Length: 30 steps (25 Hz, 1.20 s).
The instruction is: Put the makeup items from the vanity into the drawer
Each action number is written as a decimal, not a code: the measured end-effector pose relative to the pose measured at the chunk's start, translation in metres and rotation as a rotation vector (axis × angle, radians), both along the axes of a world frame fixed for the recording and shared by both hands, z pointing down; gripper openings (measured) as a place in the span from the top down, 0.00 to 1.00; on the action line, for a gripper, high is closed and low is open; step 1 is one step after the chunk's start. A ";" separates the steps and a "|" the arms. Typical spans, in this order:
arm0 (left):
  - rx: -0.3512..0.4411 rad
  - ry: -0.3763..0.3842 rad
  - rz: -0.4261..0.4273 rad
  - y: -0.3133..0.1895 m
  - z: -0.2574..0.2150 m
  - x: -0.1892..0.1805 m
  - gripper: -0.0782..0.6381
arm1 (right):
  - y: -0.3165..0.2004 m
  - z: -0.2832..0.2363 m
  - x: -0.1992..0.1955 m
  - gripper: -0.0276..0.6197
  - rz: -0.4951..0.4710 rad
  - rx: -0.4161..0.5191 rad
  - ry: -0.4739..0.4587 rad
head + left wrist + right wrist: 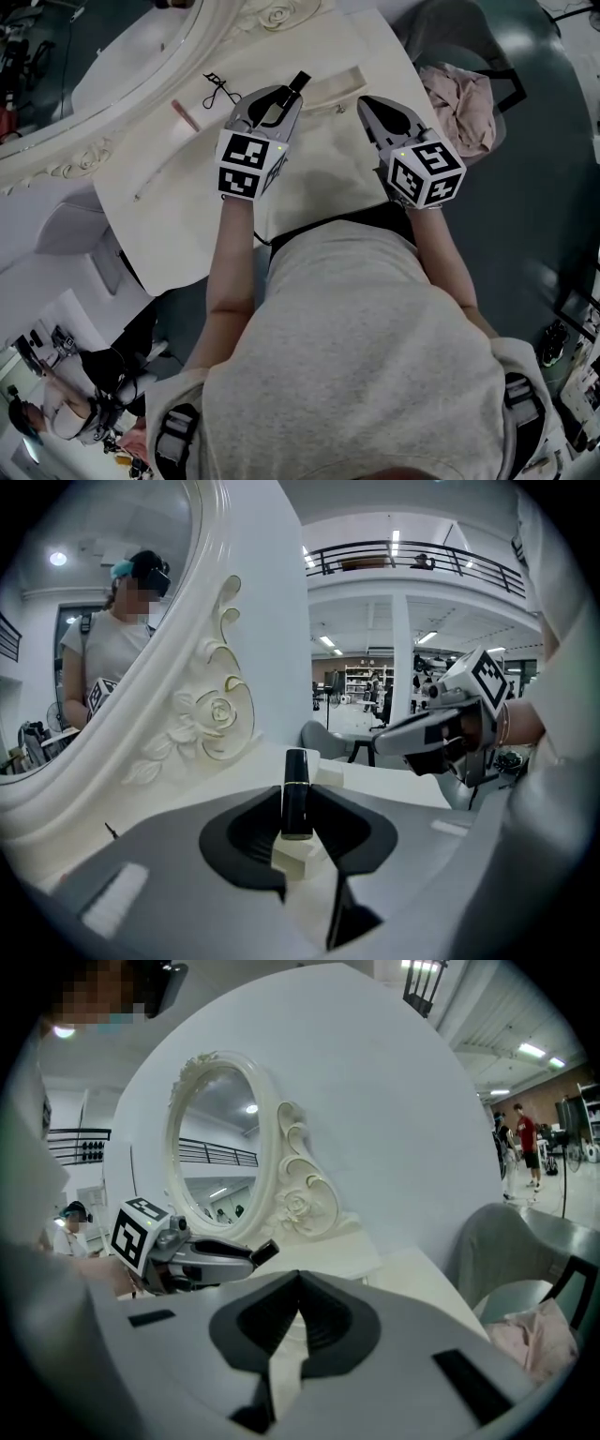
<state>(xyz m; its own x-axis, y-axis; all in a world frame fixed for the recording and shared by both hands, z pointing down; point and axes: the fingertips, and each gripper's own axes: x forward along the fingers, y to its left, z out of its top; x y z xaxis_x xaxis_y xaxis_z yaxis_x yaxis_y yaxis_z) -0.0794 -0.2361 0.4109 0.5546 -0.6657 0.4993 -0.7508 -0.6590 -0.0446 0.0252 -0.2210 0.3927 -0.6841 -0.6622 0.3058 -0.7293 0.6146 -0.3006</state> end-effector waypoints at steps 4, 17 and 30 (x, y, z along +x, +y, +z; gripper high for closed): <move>0.011 0.003 0.008 -0.009 -0.003 0.009 0.75 | -0.002 0.001 0.009 0.95 0.020 -0.001 0.001; -0.126 -0.014 0.045 -0.011 0.028 0.041 0.75 | -0.009 0.011 0.021 0.95 0.041 -0.037 -0.010; -0.284 -0.078 0.048 -0.006 0.057 0.046 0.74 | -0.012 0.024 0.020 0.95 0.022 -0.074 -0.007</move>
